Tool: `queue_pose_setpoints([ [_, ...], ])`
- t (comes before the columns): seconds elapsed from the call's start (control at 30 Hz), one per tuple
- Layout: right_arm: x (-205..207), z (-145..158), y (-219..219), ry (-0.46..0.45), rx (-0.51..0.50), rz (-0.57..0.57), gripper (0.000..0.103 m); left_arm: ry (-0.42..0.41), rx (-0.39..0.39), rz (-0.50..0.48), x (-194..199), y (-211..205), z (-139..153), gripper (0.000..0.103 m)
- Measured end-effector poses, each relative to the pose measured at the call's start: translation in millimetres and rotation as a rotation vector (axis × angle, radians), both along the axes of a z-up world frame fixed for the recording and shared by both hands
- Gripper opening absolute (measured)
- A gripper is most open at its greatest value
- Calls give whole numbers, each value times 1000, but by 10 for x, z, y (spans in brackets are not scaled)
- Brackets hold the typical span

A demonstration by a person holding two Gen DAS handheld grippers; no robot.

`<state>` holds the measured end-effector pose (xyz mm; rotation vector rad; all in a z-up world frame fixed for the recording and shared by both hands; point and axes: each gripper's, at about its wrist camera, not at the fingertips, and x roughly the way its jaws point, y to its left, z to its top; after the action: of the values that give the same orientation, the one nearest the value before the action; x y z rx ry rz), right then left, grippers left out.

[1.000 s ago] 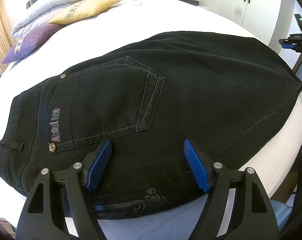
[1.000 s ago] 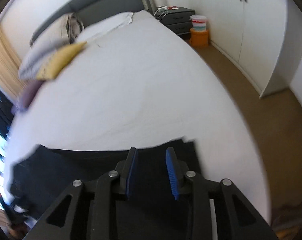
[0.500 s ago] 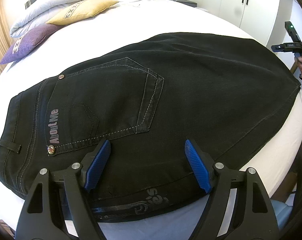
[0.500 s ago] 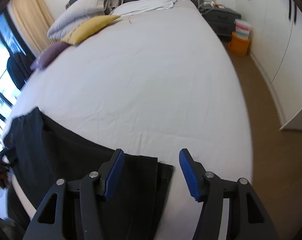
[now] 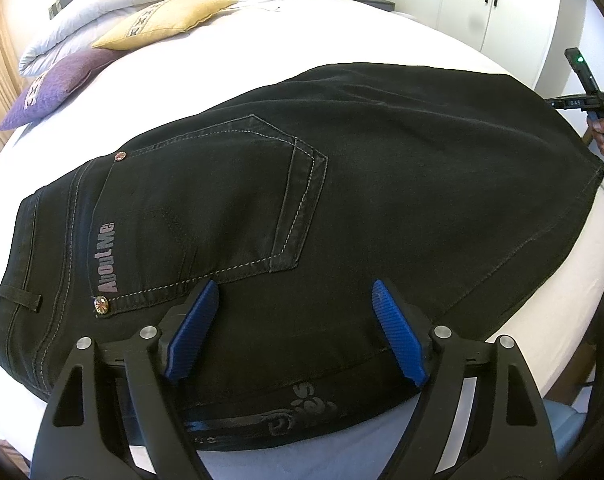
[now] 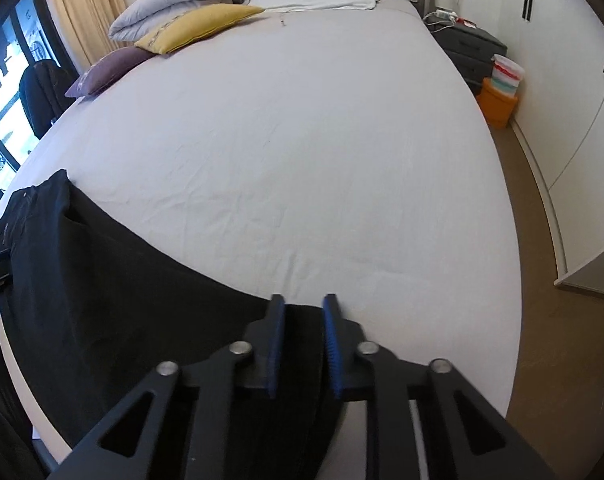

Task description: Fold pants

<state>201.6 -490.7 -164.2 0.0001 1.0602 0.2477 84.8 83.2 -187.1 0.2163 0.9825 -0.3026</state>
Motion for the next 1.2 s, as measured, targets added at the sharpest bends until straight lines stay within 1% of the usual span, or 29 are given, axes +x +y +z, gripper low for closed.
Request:
queue_pose_setpoints([
  [0.13,-98,59,38,-47,-62,-17,10,0,1,1,1,-3,-6,79],
  [0.17,-137,89,57,-67,-94,-33,9,-2,1,1,4,-2,-9,79],
  [0.23,-194,140,62,-103,-135,-80,9,-7,2,3,2,-1,-13,79],
  [0.33,-247,207,27,-143,-144,-174,9,-24,3,10,-29,6,-28,80],
  [0.37,-250,179,4,-141,-139,-211,9,-30,2,15,-40,6,-35,81],
  [0.43,-196,39,7,-104,-131,-240,10,-36,1,21,-44,1,-41,82],
  [0.47,-161,-82,15,-89,-137,-252,16,-36,3,22,-44,-3,-42,82],
  [0.5,-91,-137,48,-86,-137,-264,17,-37,4,21,-45,-3,-41,82],
  [0.53,-88,-144,-5,-97,-112,-291,27,-37,3,20,-45,-2,-41,82],
  [0.57,-91,-122,-56,-107,-92,-322,53,-38,1,18,-45,3,-41,82],
  [0.6,-102,-101,-141,-103,-88,-377,64,-39,0,17,-44,9,-42,82],
  [0.63,-146,-61,-255,-102,-85,-449,70,-40,0,18,-49,3,-38,82],
  [0.7,-286,58,-407,-93,-80,-542,69,-42,0,20,-78,-7,-36,82],
  [0.73,-392,166,-439,-106,-40,-559,69,-44,-1,22,-85,-3,-36,82],
  [0.8,-609,395,-400,-172,96,-528,69,-53,-3,32,-103,2,-35,83],
  [0.83,-752,531,-328,-218,195,-487,69,-57,-4,35,-113,10,-37,83],
  [0.87,-925,659,-172,-264,329,-425,69,-60,-6,39,-118,8,-39,83],
  [0.9,-1031,695,-43,-275,432,-365,69,-62,-7,44,-124,5,-40,85],
  [0.93,-1126,688,91,-279,521,-317,69,-62,-11,44,-125,2,-40,87],
  [0.97,-1205,635,193,-277,579,-300,69,-57,-12,37,-128,-17,-51,93],
  [1.0,-1254,551,292,-261,627,-293,69,-62,-3,37,-130,-32,-54,94],
  [1.03,-1283,339,399,-198,664,-298,69,-70,3,38,-138,-46,-61,95],
  [1.07,-1292,179,435,-151,645,-325,69,-72,2,40,-139,-49,-64,95],
  [1.1,-1298,-1,429,-100,607,-365,69,-71,0,43,-138,-48,-62,95],
  [1.13,-1333,-283,358,-28,546,-433,35,-68,-1,45,-141,-47,-53,95],
  [1.17,-1437,-372,303,-41,538,-471,0,-63,1,48,-150,-46,-39,96],
  [1.2,-1524,-434,184,-45,534,-526,0,-57,-1,49,-162,-40,-21,96],
])
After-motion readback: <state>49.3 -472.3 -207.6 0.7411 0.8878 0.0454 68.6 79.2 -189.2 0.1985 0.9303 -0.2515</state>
